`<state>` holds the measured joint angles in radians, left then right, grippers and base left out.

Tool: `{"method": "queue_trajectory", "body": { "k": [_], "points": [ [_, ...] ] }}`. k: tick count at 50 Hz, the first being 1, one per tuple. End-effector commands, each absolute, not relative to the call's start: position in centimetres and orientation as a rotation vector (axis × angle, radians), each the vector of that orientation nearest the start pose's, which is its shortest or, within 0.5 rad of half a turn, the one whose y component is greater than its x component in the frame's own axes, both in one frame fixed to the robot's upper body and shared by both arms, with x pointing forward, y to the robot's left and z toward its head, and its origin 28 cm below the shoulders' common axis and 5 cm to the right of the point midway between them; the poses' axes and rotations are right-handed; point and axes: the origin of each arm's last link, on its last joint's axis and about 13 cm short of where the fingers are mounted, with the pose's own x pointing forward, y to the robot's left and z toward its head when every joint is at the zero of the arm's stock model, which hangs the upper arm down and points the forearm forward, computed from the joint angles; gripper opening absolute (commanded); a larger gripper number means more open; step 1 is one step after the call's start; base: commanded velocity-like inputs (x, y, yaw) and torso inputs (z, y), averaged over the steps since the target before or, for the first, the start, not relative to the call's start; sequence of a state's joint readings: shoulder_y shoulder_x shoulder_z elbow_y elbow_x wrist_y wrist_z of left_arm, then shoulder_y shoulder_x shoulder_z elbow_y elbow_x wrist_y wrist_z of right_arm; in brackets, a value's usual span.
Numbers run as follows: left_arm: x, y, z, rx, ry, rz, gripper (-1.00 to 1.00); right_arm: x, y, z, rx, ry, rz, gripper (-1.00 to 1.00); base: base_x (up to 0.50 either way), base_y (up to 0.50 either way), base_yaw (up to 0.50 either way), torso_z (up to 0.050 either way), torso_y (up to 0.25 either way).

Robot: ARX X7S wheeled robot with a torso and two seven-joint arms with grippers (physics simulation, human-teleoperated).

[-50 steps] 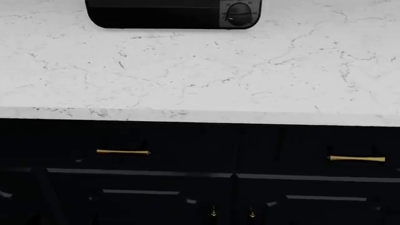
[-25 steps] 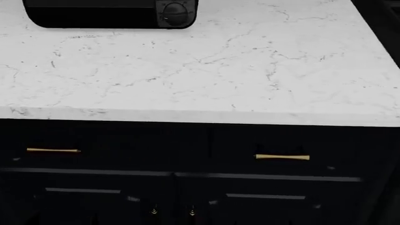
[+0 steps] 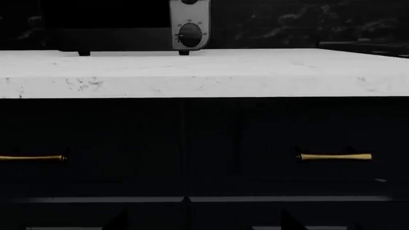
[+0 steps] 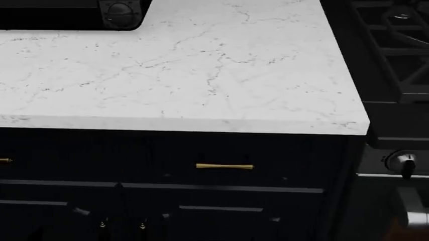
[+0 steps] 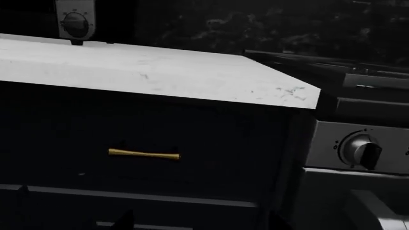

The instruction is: Navigate to the stove.

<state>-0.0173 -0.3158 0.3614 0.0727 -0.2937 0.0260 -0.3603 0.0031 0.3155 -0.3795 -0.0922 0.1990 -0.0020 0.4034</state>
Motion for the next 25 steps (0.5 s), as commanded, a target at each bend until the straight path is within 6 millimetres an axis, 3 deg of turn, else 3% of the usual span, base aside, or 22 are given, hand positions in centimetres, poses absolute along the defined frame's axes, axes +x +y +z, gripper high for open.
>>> {"method": "queue_trajectory", "body": {
  "k": [1,25],
  "points": [
    [20.16,20.6,2.16,0.007,-0.004,-0.006,1.0,19.68,-9.39,2.04,-0.098,-0.019,-0.013,1.0,-0.47,0.0,0.0,0.0,0.0],
    [20.17,20.6,2.17,0.007,-0.004,-0.006,1.0,19.71,-9.41,2.03,-0.093,-0.012,-0.011,1.0,-0.48,0.0,0.0,0.0,0.0]
  ]
}}
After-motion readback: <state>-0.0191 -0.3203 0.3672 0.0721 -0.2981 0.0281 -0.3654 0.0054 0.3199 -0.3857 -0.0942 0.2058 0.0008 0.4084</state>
